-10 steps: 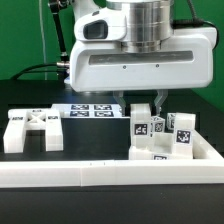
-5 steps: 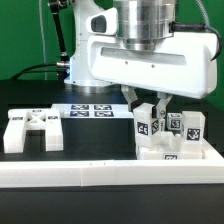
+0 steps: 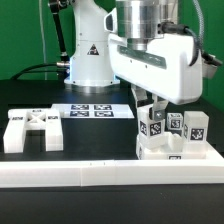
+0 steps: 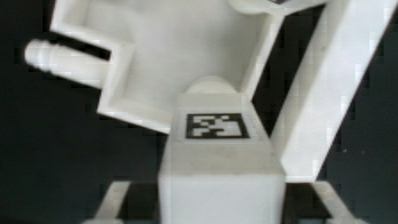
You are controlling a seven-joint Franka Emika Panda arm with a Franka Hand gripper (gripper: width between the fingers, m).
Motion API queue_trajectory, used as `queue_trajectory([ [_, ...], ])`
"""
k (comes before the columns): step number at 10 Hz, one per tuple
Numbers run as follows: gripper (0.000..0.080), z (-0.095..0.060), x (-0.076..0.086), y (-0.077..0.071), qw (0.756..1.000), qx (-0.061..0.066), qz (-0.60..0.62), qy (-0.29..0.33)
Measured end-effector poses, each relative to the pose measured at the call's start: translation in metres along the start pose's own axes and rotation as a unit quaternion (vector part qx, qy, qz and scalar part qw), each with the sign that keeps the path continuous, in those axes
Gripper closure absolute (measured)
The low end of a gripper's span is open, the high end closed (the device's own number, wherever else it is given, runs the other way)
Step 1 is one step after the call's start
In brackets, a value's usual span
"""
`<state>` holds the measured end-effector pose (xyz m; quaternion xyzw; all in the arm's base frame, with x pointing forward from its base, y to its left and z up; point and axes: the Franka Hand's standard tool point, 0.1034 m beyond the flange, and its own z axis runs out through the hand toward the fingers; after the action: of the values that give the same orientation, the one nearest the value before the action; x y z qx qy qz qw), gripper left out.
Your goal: Assemble chair
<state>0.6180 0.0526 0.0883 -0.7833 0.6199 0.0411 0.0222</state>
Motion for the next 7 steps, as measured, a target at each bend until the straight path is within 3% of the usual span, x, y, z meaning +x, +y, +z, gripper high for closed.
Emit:
queue_trajectory([
  [3,0.0508,-0.0002,-0.0008,-0.0022,0.996,0.002,0.090,-0.003],
  [5,0.0508,-0.0001,-0.0004,-0.0048,0.997,0.005,0.083,-0.003],
  [6,0.0406,-0.0002,-0.0001,-0.0048,0.998,0.005,0.057,-0.003],
  [7,0.0230,-0.0006,0.0000,-0.0050,1.000,0.006,0.029,-0.003],
])
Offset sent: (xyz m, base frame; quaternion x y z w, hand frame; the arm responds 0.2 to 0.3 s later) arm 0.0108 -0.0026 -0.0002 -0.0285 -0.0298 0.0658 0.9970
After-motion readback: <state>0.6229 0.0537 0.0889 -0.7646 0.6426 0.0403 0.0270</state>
